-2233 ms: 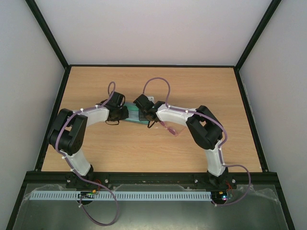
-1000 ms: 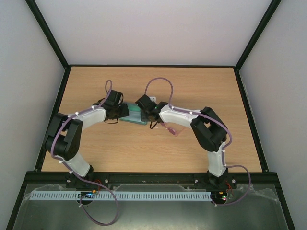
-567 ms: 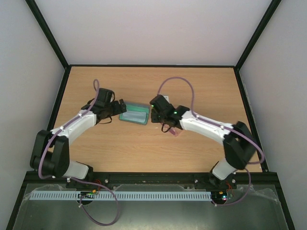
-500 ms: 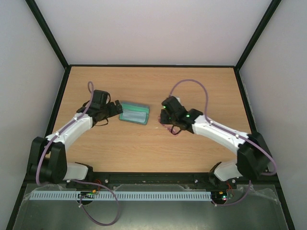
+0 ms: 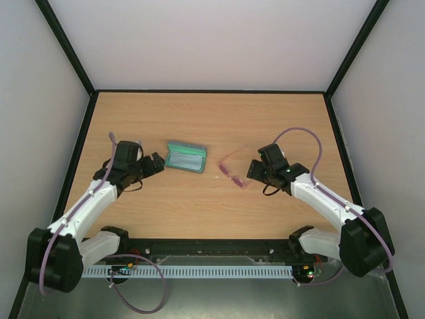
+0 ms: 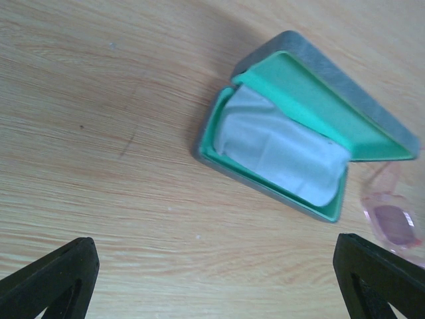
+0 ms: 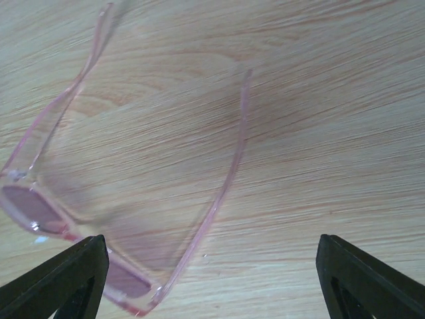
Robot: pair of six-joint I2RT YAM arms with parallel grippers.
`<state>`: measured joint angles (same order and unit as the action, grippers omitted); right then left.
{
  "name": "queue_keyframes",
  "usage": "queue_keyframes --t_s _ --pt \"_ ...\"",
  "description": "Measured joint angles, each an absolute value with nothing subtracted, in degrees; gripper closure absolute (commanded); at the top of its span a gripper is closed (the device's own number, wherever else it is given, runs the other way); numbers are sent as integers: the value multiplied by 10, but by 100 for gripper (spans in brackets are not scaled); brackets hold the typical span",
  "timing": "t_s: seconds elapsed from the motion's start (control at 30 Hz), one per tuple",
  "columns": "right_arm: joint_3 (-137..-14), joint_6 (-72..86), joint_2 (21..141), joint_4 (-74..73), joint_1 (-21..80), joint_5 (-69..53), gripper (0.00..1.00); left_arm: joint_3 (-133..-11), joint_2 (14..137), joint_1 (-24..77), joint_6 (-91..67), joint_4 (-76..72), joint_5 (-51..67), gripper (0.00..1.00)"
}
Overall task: Organize the sunglasses
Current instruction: Pick up the sunglasses from the center of the board.
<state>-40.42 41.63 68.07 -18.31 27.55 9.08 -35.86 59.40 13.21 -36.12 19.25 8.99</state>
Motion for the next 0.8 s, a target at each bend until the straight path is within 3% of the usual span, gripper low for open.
queue_keyframes --t_s 0.37,0.8 --pt "-418 410 788 -168 252 66 26 -326 464 192 -410 223 131 1" --pt "-409 417 809 -124 258 30 35 -315 479 323 -471 222 93 1"
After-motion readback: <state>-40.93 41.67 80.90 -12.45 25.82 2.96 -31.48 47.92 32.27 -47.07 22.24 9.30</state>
